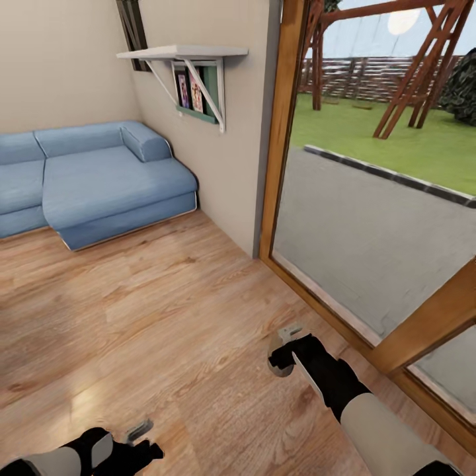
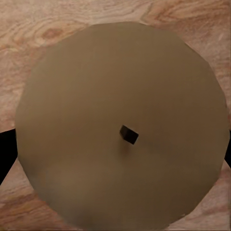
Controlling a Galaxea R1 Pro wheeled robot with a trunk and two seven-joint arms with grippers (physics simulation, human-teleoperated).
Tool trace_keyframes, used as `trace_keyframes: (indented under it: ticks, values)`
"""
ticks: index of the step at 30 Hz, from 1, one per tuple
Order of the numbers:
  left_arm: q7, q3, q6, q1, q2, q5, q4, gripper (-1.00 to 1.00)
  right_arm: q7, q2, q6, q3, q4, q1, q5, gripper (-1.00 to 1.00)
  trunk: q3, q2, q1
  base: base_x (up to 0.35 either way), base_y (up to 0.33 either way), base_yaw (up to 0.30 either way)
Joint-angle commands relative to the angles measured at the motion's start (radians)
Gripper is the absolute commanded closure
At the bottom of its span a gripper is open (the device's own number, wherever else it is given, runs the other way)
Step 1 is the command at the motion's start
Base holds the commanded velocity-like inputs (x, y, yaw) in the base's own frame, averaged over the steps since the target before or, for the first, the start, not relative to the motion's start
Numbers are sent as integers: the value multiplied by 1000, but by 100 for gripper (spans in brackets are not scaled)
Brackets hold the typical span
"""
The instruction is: Place each of the two pumpkins and all three candles from the living room inside a cabinet in the living room (use any cabinet), then make sure every cabinet is closed, and position the cauldron so it is next to a table in the living room.
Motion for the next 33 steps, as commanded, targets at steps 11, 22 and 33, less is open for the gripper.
trace_keyframes:
  ticks: [11,22,33]
  values:
    - [282,2,-230,217,-5,3,0,-100,0,1,-63,3,61,0,-1,100,38,77,-42,0,0,163]
    - [282,2,-238,266,-91,1,0,-100,-2,34,-109,3,151,7,-5,100,76,154,-84,0,0,283]
    - [281,2,-238,266,-94,-9,0,-100,-1,50,-118,3,196,13,-4,100,110,231,-127,0,0,200]
